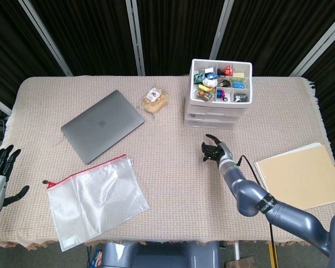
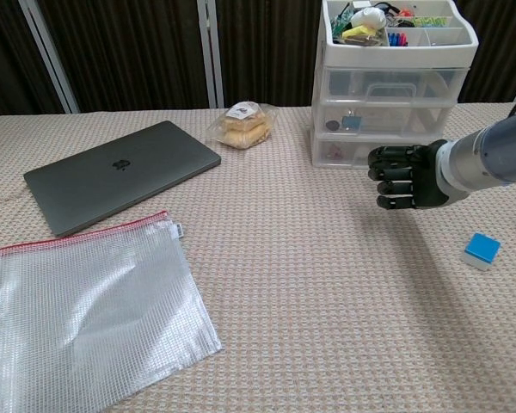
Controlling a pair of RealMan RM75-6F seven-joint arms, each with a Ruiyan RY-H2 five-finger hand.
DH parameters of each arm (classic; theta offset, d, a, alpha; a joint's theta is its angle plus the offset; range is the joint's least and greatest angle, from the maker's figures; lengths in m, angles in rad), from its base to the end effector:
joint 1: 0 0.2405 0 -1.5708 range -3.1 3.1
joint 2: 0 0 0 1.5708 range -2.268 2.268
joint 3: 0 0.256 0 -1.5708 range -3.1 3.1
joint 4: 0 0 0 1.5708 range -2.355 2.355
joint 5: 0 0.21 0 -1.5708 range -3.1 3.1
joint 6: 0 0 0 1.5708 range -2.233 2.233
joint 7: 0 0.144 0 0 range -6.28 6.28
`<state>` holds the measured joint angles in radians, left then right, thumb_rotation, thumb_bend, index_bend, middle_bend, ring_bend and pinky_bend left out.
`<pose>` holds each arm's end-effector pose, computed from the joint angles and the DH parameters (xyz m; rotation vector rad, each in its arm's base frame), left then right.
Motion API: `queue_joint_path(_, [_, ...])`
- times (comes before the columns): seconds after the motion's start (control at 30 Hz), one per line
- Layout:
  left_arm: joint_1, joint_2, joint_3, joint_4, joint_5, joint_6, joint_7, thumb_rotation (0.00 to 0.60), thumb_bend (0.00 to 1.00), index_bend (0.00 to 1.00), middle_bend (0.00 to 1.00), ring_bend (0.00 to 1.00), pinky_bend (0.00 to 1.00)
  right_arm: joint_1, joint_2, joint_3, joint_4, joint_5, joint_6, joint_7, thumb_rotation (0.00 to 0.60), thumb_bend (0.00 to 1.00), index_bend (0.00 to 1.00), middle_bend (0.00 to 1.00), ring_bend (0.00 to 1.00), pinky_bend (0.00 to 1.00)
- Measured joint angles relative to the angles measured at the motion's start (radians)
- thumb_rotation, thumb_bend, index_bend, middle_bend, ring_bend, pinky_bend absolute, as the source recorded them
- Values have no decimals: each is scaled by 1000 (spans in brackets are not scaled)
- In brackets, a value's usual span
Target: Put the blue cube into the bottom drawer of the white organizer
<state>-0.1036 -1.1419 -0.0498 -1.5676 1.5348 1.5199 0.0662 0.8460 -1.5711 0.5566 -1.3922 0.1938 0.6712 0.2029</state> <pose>-0.3077 0.1872 0.1585 -1.4276 -0.7838 -0.8947 -0.1565 -0.3953 -0.0252 0.2370 -2.5014 1.0605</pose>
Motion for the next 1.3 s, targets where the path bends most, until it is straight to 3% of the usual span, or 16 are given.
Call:
queue_joint_path(0.5, [-5,8,0,-13,-11,-19,-21,600,239,36,0,0,0,53,-107,25,234,44,-95,18,600,498,154,767,812,697])
queue_joint_path(0.77, [-8,13,1,-19,-13,-25,-35,600,239,37,0,0,0,70,-168,47,325,44,-88,34,600,500,157,767,813,697])
queue_joint_path(1.3, [-15,23,1,-34,-26,-47,-62,600,240,37,0,0,0,89,-259,144,477,-7,-105,88,600,513,238,767,813,698])
